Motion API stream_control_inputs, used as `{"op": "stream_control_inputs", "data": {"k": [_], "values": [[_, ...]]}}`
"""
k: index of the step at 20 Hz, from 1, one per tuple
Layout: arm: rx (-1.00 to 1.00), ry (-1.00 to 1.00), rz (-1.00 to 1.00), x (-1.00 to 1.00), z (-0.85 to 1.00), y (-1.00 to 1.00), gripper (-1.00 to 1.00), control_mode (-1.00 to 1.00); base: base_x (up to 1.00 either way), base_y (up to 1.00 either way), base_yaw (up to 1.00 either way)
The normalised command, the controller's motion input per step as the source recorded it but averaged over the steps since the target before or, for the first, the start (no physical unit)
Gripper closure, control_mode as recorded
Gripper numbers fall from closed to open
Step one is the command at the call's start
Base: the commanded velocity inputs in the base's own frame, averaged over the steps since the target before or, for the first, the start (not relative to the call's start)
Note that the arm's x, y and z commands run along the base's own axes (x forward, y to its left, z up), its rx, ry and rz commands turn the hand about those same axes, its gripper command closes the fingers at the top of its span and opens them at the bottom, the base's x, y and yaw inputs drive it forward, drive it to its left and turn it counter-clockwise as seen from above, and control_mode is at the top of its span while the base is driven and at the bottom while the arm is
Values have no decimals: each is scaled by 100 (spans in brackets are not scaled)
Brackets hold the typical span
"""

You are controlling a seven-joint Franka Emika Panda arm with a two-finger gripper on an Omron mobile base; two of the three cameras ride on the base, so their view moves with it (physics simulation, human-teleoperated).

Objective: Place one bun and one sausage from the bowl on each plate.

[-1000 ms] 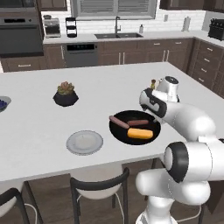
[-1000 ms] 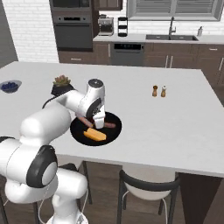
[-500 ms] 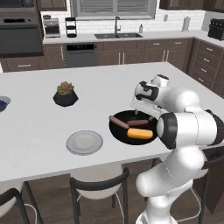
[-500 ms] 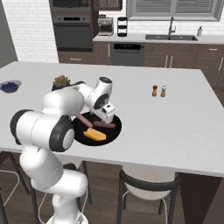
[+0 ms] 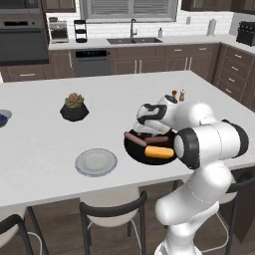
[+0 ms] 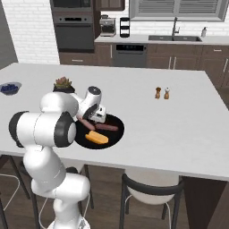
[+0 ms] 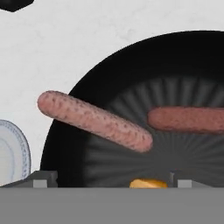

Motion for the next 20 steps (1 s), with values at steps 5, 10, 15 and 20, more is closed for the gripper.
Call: {"op": "stream_control_inputs", "data": {"k": [5, 10, 15, 20], "values": [[-10, 0, 15, 17, -8, 12, -100, -100, 0, 0, 0], [-13, 2, 18, 68, -17, 3, -100, -100, 0, 0, 0], [-7, 1, 7, 18, -1, 2, -100, -100, 0, 0, 0], [-12, 1, 8, -13, -24, 10, -100, -100, 0, 0, 0]]}}
